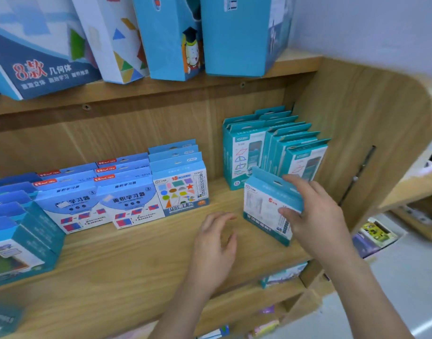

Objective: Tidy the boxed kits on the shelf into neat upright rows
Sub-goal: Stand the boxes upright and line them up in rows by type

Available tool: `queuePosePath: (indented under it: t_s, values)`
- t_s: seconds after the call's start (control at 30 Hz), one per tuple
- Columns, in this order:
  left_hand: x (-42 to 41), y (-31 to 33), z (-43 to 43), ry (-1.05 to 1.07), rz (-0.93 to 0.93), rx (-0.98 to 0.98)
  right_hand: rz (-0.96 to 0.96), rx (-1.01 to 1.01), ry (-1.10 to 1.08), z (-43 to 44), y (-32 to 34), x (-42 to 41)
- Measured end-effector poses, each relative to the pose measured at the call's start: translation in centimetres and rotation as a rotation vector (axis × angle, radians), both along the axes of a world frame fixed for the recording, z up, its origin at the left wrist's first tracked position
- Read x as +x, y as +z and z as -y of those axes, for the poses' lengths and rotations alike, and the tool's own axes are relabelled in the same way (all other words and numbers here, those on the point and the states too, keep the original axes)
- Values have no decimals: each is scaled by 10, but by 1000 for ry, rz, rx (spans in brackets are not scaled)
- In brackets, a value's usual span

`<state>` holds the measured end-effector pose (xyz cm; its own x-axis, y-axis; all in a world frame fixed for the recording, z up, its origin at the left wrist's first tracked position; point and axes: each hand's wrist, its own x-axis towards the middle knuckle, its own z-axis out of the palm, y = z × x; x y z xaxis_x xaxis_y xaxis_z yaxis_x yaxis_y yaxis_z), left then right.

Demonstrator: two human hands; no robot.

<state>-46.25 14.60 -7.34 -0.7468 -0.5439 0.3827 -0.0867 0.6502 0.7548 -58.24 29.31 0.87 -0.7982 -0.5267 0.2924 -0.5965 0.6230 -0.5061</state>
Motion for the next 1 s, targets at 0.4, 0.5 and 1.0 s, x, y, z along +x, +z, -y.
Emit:
queuePosePath:
  t_s: [0.4, 0.5, 1.0]
  values:
    - [33, 36, -8, -3, -202, 806, 755, -706, 324, 31, 2, 18]
    - [46, 37, -4, 42, -221, 806, 793, -705, 321, 45, -4, 26]
    - [183, 43, 54, 485, -254, 286, 969, -528, 498, 124, -22, 119]
